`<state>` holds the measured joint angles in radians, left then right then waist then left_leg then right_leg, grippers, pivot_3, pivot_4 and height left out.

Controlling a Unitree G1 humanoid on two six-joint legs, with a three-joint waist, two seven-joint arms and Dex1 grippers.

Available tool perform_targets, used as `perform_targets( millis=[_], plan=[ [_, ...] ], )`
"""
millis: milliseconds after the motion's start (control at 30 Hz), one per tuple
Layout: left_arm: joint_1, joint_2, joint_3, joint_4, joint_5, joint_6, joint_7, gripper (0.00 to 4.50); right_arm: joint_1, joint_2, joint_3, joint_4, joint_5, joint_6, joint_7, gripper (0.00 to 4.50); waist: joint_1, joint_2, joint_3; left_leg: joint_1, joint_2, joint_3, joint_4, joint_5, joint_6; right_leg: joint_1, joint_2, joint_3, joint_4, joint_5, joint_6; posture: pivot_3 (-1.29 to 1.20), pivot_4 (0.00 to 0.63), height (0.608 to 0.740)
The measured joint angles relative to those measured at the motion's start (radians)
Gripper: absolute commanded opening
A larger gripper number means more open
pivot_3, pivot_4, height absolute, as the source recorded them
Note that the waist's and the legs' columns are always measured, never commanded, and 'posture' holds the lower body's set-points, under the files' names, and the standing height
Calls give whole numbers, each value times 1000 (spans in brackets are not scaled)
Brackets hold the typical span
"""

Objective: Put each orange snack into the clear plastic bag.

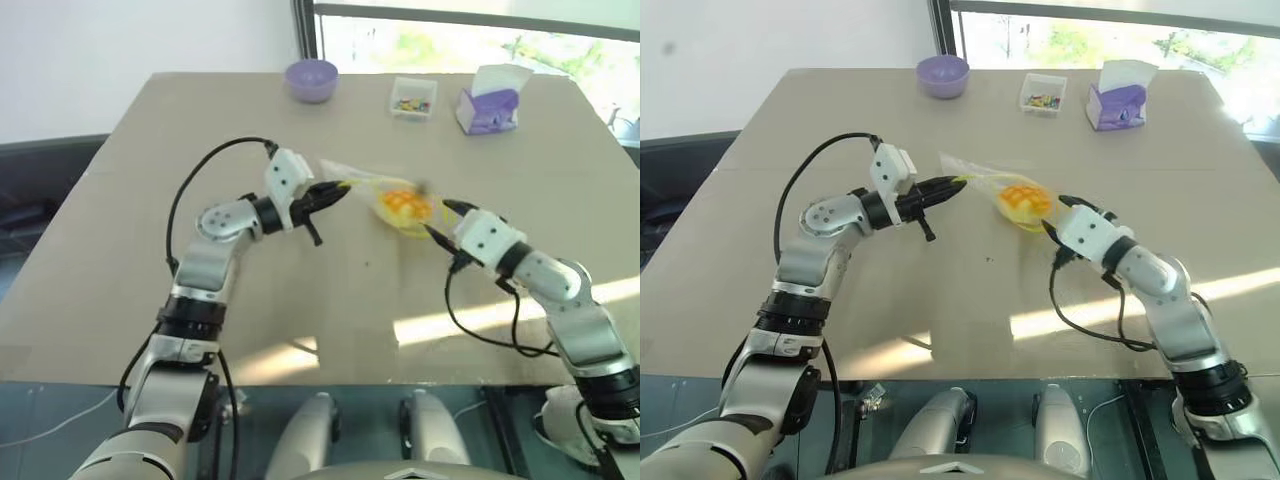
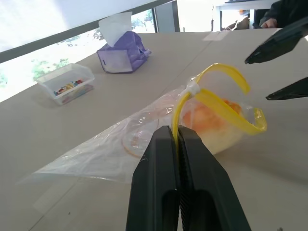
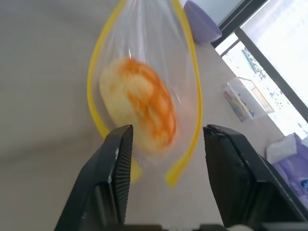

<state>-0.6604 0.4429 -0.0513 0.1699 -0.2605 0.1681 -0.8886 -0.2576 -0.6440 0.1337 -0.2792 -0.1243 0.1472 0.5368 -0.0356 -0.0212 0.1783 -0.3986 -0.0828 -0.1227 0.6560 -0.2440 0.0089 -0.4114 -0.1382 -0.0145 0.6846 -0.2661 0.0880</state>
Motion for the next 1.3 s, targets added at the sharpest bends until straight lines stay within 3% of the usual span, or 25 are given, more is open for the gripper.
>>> perform_targets(
  millis=[67,133,167,233,533,733,867,900,933,1000,1067,1300],
  plan=[
    [-8,-3,3,0,-5,5,0,0,6,-8,0,15,-22,-15,0,2690,-2,0,0,0,0,0,0,0,0,0,0,0,0,0,0,0,150,740],
    [-9,-6,3,0,-8,14,0,0,5,0,0,37,-28,-22,-7,3429,-3,0,0,0,0,0,0,0,0,0,0,0,0,0,0,0,150,740],
    [-9,-6,3,0,-8,16,0,0,4,10,-2,44,-27,-22,-12,4051,-3,0,0,0,0,0,0,0,0,0,0,0,0,0,0,0,150,740],
    [-9,-6,3,0,-9,21,0,0,3,28,-2,53,-31,-22,-21,4469,-2,0,0,0,0,0,0,0,0,0,0,0,0,0,0,0,150,740],
    [-9,-6,5,0,-17,34,0,0,-10,96,7,107,-47,-5,-42,4469,-1,0,0,0,0,0,0,0,0,0,0,0,-1,1,1,0,150,740],
    [-10,-10,5,-4,-18,40,1,0,-103,130,53,225,-100,-55,-58,4469,-4,0,0,0,0,0,0,0,0,0,0,0,-1,1,1,0,150,740],
    [-10,-11,5,-4,-18,43,3,0,-124,144,54,268,-103,-88,-62,2633,-3,0,0,-1,0,0,0,0,0,0,0,0,-4,2,1,0,150,740],
    [-10,-11,5,-4,-18,43,4,0,-124,144,54,271,-103,-90,-60,1965,-3,0,0,-1,0,0,0,0,0,0,0,0,-4,2,2,0,150,740],
    [-9,-11,5,-5,-18,43,5,0,-124,144,54,276,-103,-93,-57,1705,-3,0,0,-1,0,0,0,0,0,0,0,0,-4,2,2,0,150,740],
    [-9,-11,5,-7,-18,44,11,0,-124,144,54,281,-103,-99,-48,774,-2,0,0,-1,0,0,0,0,0,0,0,1,-4,3,2,0,150,740],
    [-9,-11,5,-18,-18,45,15,0,-124,142,54,281,-103,-109,-44,245,-4,0,0,-1,0,0,0,0,0,0,0,1,-4,3,2,0,150,740],
    [-9,-11,8,-36,-19,46,19,0,-121,107,36,250,-77,-109,-10,245,-3,0,0,-1,0,1,0,0,0,0,0,1,-5,3,2,0,150,740]
  ],
)
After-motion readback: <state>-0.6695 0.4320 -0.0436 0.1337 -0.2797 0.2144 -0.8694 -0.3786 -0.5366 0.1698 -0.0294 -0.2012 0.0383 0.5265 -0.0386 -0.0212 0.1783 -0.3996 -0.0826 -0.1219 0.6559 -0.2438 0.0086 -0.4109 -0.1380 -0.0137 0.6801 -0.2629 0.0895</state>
